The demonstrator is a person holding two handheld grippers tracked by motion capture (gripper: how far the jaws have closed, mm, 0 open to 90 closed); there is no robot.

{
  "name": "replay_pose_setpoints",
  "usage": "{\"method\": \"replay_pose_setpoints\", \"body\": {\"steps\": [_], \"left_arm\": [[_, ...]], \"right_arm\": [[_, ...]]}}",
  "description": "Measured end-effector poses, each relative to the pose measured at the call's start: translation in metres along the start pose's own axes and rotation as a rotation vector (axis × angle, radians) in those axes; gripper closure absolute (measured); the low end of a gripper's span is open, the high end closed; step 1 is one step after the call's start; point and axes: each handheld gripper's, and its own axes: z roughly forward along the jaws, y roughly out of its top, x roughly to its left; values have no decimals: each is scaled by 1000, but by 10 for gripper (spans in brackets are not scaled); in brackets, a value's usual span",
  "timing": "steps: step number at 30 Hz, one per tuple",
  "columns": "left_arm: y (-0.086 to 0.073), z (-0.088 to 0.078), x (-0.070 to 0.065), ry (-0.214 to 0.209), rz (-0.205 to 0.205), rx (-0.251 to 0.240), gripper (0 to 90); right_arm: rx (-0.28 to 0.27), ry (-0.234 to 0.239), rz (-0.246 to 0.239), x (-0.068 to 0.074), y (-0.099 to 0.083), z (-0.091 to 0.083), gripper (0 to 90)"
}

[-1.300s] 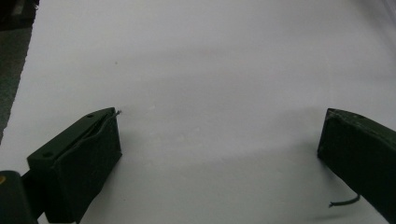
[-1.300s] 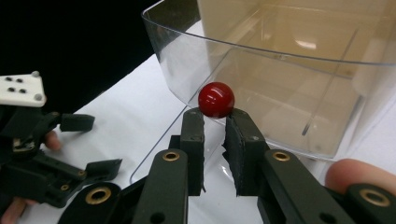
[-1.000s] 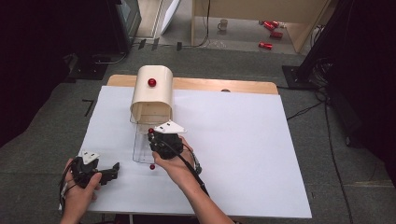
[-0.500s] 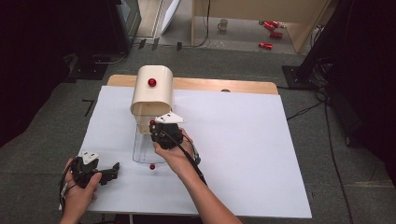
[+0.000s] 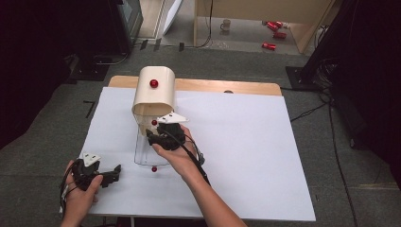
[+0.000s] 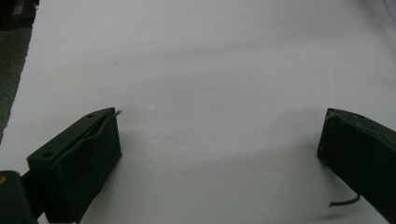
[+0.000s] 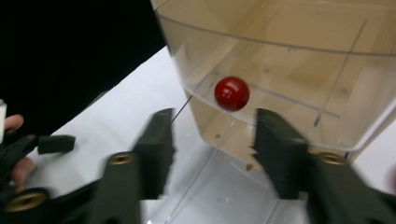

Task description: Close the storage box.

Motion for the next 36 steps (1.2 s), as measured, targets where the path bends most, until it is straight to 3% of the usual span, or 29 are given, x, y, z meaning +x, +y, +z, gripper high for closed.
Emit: {"method": "replay_pose_setpoints", "body": {"steps": [4, 9, 19, 27, 36], "left_arm": [[0, 0, 0, 0, 0, 0, 0], [0, 0, 0, -1, 1, 1, 0], [0, 0, 0, 0, -3, -1, 0], [0, 0, 0, 0, 0, 1, 0], [0, 0, 0, 0, -2, -1, 0]], "right_arm": [[28, -3, -15, 3, -4, -8, 153], [76, -4, -18, 3, -13, -19, 14], [72, -47, 0, 9, -40, -39, 0], [88, -72, 12, 23, -74, -43, 0], [118, -89, 73, 27, -100, -38, 0]]}}
